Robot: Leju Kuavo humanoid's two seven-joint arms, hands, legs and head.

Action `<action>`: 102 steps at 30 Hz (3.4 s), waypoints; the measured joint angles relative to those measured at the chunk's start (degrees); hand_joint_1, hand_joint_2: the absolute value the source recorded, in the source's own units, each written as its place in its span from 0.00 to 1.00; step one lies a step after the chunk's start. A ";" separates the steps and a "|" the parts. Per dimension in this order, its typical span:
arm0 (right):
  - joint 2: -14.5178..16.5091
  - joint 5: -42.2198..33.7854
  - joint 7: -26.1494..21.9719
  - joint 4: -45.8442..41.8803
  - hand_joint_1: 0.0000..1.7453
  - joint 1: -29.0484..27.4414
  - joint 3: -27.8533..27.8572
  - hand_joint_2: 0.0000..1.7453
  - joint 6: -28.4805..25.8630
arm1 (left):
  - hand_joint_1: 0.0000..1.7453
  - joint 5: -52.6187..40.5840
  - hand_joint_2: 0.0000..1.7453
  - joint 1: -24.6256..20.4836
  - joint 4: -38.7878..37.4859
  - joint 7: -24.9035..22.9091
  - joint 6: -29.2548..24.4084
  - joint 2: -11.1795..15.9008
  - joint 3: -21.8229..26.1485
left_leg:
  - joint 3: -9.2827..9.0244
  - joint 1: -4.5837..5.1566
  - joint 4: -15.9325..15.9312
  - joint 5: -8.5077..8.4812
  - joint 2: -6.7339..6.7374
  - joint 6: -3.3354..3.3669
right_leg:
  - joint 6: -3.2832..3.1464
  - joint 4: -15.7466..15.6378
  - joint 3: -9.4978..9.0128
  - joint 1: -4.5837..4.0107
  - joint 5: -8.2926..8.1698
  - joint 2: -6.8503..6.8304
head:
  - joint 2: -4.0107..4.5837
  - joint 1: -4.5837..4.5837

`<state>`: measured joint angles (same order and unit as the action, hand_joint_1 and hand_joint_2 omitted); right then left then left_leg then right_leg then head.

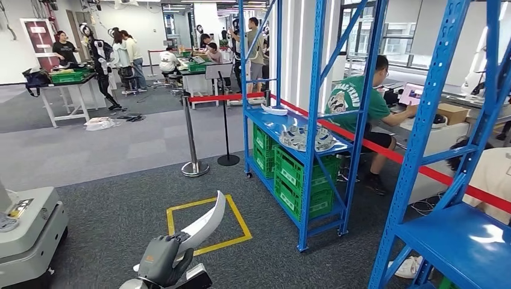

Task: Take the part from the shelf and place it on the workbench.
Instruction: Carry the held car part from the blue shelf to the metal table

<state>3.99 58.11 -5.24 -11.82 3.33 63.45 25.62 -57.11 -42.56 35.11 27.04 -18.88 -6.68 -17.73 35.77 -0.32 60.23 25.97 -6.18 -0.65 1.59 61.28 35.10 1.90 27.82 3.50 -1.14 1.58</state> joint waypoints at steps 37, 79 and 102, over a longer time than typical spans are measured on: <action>0.82 1.47 -0.20 -0.04 0.00 -0.07 -0.02 0.00 0.98 | 1.00 1.75 1.00 2.69 -2.09 1.55 -2.42 4.20 -0.02 | 4.19 0.07 8.18 4.55 4.68 -1.46 | -2.56 -1.10 -0.48 -0.58 -0.57 -3.98 | 0.00 0.35; 2.39 3.62 -0.29 -0.05 0.00 0.27 -0.02 0.00 1.33 | 1.00 -1.73 1.00 8.78 6.09 -1.96 -3.38 7.35 2.36 | -0.37 1.22 -1.20 -0.58 8.61 1.19 | -1.33 -1.79 -3.10 -1.82 1.28 -10.57 | 0.00 0.25; 1.62 2.64 0.03 -0.07 0.00 -0.18 0.38 0.00 1.85 | 1.00 -4.08 1.00 6.14 4.11 -3.73 -3.42 16.06 9.08 | 7.74 -0.30 13.17 4.03 5.83 -2.21 | -2.68 -1.81 -2.01 -0.84 0.41 -5.62 | 0.00 0.37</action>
<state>5.61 60.75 -5.21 -11.89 3.15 63.83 27.47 -61.19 -36.42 39.22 23.31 -22.30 9.38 -8.65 43.51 -0.61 73.40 30.00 -0.35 -2.86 -1.09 59.47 33.09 1.06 28.23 -2.12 -1.14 1.95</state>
